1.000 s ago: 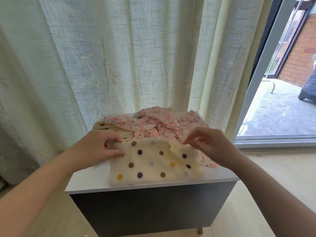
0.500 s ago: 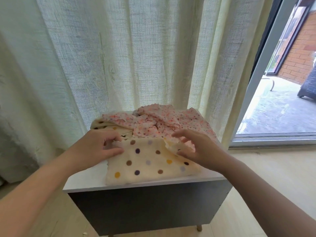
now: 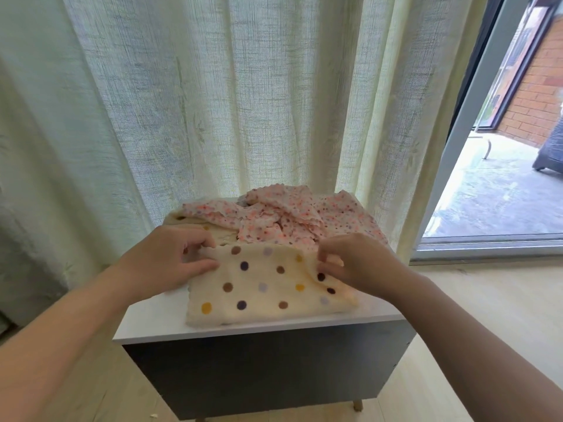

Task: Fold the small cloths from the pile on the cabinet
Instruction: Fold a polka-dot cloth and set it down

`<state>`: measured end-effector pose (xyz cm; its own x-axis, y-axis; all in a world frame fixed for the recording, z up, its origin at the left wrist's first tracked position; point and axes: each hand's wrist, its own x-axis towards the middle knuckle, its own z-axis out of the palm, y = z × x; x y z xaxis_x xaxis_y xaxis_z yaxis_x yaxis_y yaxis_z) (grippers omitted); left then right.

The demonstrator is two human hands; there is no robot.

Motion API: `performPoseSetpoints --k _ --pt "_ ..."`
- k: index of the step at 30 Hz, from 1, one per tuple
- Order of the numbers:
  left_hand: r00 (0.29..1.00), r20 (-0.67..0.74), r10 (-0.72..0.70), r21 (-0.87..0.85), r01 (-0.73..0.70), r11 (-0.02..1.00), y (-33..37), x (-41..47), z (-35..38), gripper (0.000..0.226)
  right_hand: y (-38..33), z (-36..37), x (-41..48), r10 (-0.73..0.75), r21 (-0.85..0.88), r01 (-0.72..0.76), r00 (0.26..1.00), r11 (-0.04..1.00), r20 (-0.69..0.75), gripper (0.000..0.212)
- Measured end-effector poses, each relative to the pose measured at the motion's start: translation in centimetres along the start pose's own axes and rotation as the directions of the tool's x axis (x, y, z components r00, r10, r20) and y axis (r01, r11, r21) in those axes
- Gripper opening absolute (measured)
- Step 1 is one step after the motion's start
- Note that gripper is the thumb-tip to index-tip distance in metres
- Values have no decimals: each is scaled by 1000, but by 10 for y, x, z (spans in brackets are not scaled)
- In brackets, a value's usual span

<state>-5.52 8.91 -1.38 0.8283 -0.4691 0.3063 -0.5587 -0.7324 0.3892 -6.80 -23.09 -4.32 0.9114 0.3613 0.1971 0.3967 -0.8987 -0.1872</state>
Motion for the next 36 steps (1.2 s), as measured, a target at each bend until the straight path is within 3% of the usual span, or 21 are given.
performPoseSetpoints --k 7,10,15,18,20,23,24,25,27,31,32,34,36 --pt "998 -47 -42 -44 40 998 5 -2 -11 15 13 -32 -10 112 171 -106 993 980 -30 3" --pt "991 -128 -50 -52 44 998 11 -3 -17 19 10 -49 -17 145 237 -113 982 965 -121 12" --pt "959 -261 -111 -93 90 992 29 -6 -32 25 -4 -84 -32 234 498 -39 913 866 -336 18" --pt "949 -198 -246 -204 206 957 39 -5 -34 35 -5 -85 -34 333 565 -140 908 813 -255 20" --pt "934 -72 -349 -282 317 906 41 -4 -31 35 -1 -79 -35 460 704 -281 885 652 -72 11" --pt "877 101 -471 -577 437 690 41 -8 -16 7 0 -66 -38 509 937 -335 827 104 239 16" --pt "860 132 -493 -672 443 593 43 -10 -9 9 -1 -61 -39 516 947 -320 811 -5 277 17" --pt "842 140 -521 -737 440 513 43 -13 -1 11 -1 -54 -40 536 948 -315 795 -37 285 18" --pt "801 82 -593 -775 426 468 45 -14 15 14 -2 -41 -41 600 943 -329 764 47 237 16" --pt "732 -131 -668 -586 487 648 47 -12 47 21 -5 -28 -39 574 920 -388 767 57 288 13" --pt "722 -174 -669 -528 505 683 46 -11 54 22 -5 -24 -36 591 902 -420 754 100 285 12" --pt "728 -233 -644 -387 539 749 44 -7 65 22 -1 -15 -30 668 822 -476 725 313 166 13" --pt "773 -269 -575 -90 574 814 39 -5 72 20 2 -5 -29 666 592 -516 745 620 -48 21"
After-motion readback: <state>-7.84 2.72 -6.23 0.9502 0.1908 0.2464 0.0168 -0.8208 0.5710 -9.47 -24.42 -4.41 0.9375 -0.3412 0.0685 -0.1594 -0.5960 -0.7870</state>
